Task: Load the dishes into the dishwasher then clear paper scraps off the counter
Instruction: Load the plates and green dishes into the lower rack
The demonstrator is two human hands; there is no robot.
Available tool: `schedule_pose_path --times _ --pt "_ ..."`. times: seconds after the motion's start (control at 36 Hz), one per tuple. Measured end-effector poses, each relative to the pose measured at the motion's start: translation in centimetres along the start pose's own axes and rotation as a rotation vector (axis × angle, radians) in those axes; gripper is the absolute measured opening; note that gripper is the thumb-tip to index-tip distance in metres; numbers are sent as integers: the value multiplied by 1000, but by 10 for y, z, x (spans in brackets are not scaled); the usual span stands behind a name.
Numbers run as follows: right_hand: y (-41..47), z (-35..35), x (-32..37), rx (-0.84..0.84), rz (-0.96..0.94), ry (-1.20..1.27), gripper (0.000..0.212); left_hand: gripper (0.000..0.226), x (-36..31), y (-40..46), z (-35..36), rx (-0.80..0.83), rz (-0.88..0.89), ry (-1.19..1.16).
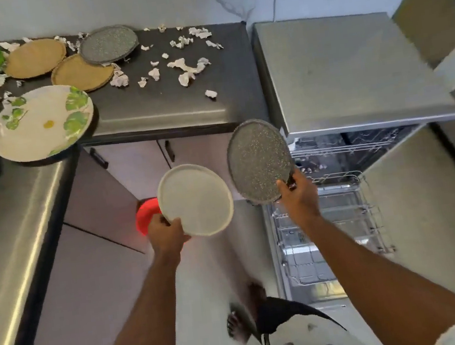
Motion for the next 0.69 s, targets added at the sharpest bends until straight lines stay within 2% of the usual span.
schedule_pose_path --times 0.14,0.31,0.44,0.69 --pt "-18 -38 -67 -41 113 -132 12 14 22 -43 52 104 -34 103" --pt "-35 -66 -138 -138 226 -219 18 14 67 -77 106 239 -17 256" --pt "-33 -81 -193 -187 323 -301 13 11 106 -95 147 347 -7 357" --pt "3 -115 -273 -192 403 -358 9 13 142 -124 218 293 3 556"
Point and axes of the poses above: each hand's wrist, its own y-axis towards the middle knuckle, its own z-axis out of the palm, x = y × z, the point moved 2 cm from there along y, towards the middle knuckle, and after that the axes turned 11 degrees about z, right-handed, at the moved point
